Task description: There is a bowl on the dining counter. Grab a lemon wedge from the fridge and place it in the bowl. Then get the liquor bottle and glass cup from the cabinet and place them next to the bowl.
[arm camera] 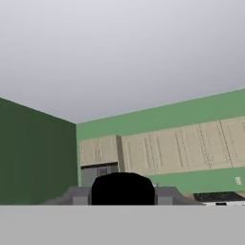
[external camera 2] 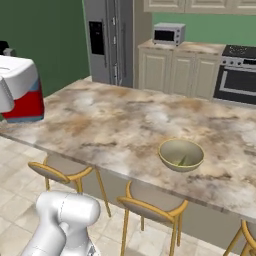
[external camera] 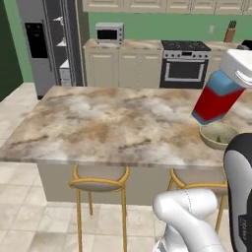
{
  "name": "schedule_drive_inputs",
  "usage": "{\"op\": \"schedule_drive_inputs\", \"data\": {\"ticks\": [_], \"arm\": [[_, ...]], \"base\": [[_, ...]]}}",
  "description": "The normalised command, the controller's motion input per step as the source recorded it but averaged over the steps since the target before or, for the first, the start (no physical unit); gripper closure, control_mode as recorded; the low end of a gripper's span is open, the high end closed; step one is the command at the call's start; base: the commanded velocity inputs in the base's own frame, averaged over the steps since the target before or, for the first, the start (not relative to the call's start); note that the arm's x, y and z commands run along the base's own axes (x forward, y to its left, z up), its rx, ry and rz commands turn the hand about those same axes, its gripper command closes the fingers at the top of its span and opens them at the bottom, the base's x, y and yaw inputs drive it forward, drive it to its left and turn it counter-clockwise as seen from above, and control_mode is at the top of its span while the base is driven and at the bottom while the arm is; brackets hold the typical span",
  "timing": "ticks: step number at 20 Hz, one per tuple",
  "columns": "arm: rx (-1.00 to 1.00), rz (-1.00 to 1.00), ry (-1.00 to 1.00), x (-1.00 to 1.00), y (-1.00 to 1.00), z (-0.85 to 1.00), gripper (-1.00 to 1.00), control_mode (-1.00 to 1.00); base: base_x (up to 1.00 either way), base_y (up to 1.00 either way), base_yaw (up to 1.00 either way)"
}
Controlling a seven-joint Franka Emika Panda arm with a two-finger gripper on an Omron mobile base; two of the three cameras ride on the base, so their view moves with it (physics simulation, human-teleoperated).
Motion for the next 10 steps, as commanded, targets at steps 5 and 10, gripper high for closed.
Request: {"op": "schedule_drive_inputs", "data": {"ticks": [5,10], "arm": [[0.00,0.00,0.00,0.00,0.00,0.00,1.00,1.00],[0.00,-0.13,0.01,0.25,0.00,-0.12,1.00,-1.00]], "base": [[0.69,0.25,-0.38],[0.40,0.10,-0.22]]}}
